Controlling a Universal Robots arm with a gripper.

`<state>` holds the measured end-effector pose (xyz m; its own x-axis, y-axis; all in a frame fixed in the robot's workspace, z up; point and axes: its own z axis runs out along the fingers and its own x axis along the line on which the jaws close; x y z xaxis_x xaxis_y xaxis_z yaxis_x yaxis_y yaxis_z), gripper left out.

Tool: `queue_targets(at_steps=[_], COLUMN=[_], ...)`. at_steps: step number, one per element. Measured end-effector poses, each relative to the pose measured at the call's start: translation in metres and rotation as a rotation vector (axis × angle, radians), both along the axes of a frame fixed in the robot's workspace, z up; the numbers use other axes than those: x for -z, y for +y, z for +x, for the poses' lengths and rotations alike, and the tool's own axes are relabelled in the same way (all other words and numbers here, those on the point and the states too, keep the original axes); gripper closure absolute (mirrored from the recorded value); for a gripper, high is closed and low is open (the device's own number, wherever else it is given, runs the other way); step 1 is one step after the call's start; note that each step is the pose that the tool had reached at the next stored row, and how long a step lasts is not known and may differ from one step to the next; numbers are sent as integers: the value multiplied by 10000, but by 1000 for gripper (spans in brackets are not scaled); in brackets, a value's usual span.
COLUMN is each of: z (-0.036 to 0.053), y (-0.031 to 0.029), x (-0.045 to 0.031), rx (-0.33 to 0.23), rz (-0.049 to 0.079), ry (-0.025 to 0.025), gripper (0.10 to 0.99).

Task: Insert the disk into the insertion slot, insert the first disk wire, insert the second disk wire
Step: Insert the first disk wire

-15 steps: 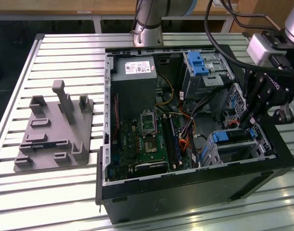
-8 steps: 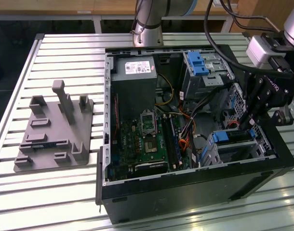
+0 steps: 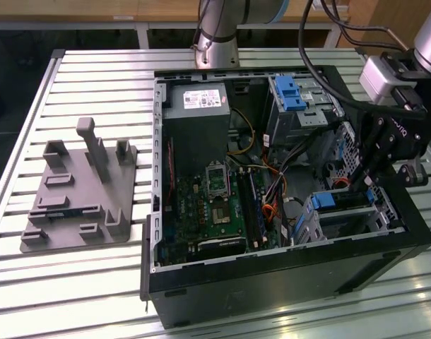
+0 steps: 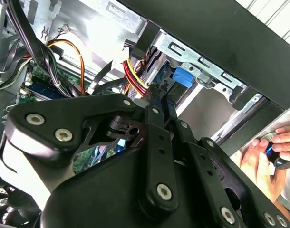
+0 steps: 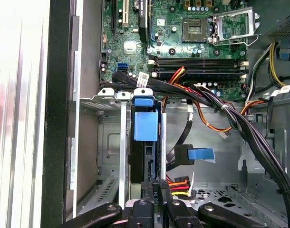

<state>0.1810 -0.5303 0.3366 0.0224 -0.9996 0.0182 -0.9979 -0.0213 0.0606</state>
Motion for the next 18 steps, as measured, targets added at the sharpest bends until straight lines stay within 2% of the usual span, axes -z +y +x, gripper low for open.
queue_targets(at_steps=[18], z=[0], y=[-1], x=[60], rx=[0], rz=[1], ry=[0], gripper=[914])
